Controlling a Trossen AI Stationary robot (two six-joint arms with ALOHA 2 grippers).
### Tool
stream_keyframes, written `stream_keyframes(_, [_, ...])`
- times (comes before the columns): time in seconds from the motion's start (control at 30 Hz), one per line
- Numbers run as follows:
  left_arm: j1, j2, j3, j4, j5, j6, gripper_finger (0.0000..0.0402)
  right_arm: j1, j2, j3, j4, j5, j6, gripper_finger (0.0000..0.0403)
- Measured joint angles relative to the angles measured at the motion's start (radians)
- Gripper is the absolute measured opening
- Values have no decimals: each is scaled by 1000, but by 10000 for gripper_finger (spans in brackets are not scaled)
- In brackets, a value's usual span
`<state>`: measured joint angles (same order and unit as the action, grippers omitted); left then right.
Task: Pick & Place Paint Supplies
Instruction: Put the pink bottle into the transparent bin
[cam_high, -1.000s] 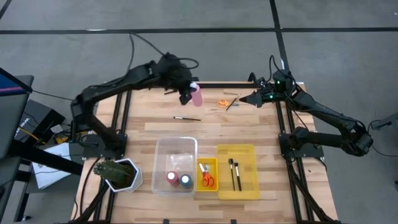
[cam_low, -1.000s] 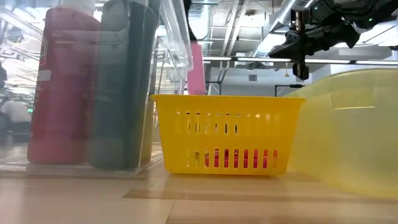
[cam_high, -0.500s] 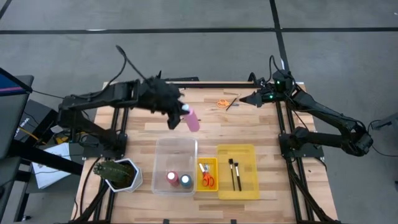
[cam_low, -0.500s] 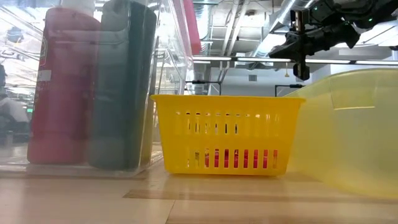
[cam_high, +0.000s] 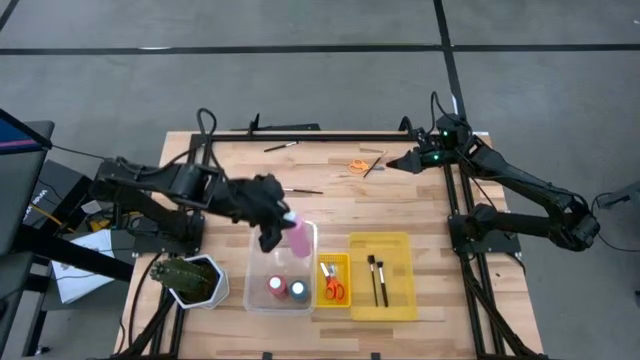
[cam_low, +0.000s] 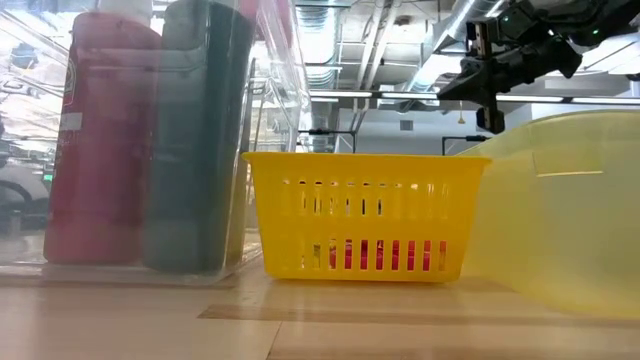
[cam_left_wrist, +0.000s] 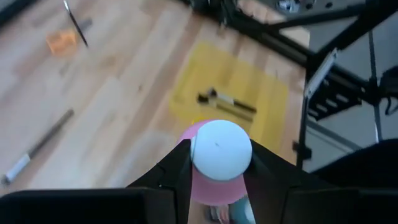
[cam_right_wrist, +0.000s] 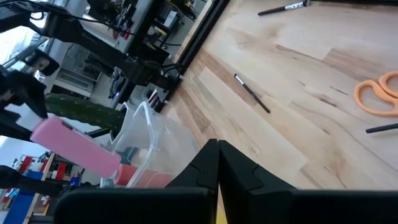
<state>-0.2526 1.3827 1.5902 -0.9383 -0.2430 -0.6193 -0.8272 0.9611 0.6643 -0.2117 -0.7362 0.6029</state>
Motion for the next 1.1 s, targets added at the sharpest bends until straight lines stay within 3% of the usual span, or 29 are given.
stream_keyframes(0.37, [-130, 26, -1, -161, -126, -155, 106, 0, 0, 0, -13, 1, 0, 0])
stream_keyframes(0.97, [-135, 170, -1, -197, -164, -165, 106, 0, 0, 0, -12, 23, -5, 0])
stream_keyframes(1.1, [-153, 193, -1, -198, -218, -199, 106, 0, 0, 0, -12, 23, -10, 0])
